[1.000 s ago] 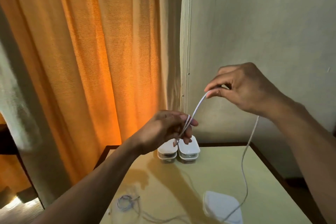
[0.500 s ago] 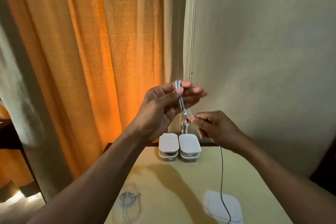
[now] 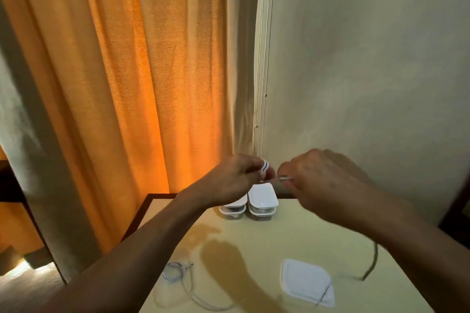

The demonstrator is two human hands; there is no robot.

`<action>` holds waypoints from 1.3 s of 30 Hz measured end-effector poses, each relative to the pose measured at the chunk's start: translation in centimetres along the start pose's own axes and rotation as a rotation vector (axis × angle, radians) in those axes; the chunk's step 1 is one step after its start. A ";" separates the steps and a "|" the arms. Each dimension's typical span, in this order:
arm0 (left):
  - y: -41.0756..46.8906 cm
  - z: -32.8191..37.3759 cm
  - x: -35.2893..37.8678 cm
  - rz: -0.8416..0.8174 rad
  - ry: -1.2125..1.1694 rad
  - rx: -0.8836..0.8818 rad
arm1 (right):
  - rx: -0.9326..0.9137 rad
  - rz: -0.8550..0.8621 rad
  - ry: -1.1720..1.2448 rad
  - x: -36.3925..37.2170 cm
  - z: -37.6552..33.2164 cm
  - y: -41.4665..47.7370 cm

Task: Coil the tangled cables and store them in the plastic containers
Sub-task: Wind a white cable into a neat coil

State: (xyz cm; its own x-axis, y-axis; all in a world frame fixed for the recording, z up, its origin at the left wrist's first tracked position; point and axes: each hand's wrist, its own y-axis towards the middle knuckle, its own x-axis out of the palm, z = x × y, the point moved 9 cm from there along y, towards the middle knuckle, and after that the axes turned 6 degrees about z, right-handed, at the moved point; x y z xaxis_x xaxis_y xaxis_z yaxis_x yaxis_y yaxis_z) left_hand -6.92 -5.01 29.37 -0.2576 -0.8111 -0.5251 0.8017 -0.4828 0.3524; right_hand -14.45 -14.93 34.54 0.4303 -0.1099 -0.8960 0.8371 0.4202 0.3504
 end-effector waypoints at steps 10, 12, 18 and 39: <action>-3.3 3.3 3.2 -0.475 -0.520 0.007 | -0.024 0.374 0.468 -3.7 5.5 4.1; -3.4 4.9 2.4 -0.429 -0.703 0.049 | 0.021 0.352 0.701 -1.3 5.9 4.9; -1.7 6.4 -2.9 0.083 -1.063 0.218 | 0.216 0.182 1.079 7.4 3.0 4.7; -1.8 1.9 2.3 -0.289 -0.277 -0.033 | 0.034 0.113 0.104 -4.3 1.3 1.1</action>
State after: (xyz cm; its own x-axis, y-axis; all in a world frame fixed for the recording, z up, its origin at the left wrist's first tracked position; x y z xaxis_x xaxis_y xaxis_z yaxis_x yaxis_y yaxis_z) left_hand -10.00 -6.68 29.01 -0.6069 -0.7041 -0.3687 0.6909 -0.6967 0.1932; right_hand -14.92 -15.20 39.16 0.4864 0.0311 -0.8732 0.7970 0.3938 0.4580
